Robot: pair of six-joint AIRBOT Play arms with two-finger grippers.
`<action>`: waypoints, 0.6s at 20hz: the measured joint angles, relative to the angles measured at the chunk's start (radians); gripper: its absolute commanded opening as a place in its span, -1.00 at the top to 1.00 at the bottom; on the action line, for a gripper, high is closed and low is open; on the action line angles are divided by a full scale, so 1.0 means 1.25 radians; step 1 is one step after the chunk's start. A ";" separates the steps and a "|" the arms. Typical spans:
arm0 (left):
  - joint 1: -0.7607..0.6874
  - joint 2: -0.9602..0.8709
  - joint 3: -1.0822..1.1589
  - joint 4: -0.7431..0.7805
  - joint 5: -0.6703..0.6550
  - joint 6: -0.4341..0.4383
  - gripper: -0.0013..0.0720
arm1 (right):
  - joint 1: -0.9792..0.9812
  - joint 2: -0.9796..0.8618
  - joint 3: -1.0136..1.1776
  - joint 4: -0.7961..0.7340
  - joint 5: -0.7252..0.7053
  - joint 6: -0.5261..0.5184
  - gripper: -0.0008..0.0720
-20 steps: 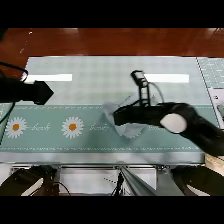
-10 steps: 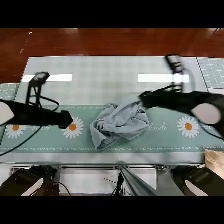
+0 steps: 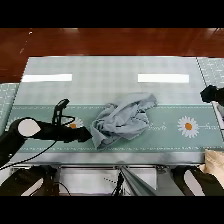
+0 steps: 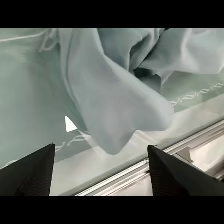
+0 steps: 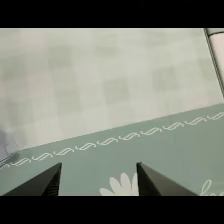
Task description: Fold the shirts.
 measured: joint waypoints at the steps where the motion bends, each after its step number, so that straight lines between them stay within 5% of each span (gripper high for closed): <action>1: -0.007 -0.016 -0.007 -0.020 0.016 0.010 -0.99 | -0.019 -0.010 0.000 0.023 0.002 -0.016 -0.54; 6: -0.063 -0.116 -0.022 -0.074 0.096 0.033 -0.98 | -0.060 -0.046 0.000 0.121 0.009 -0.063 -0.54; 7: -0.078 -0.139 -0.023 -0.085 0.110 0.036 -0.80 | -0.063 -0.049 0.000 0.136 0.010 -0.068 -0.54; 9: -0.107 -0.192 -0.023 -0.115 0.132 0.054 0.79 | -0.067 -0.054 0.000 0.153 0.010 -0.075 -0.54; 12: -0.135 -0.258 -0.024 -0.158 0.152 0.084 0.90 | -0.070 -0.058 0.000 0.167 0.012 -0.083 -0.48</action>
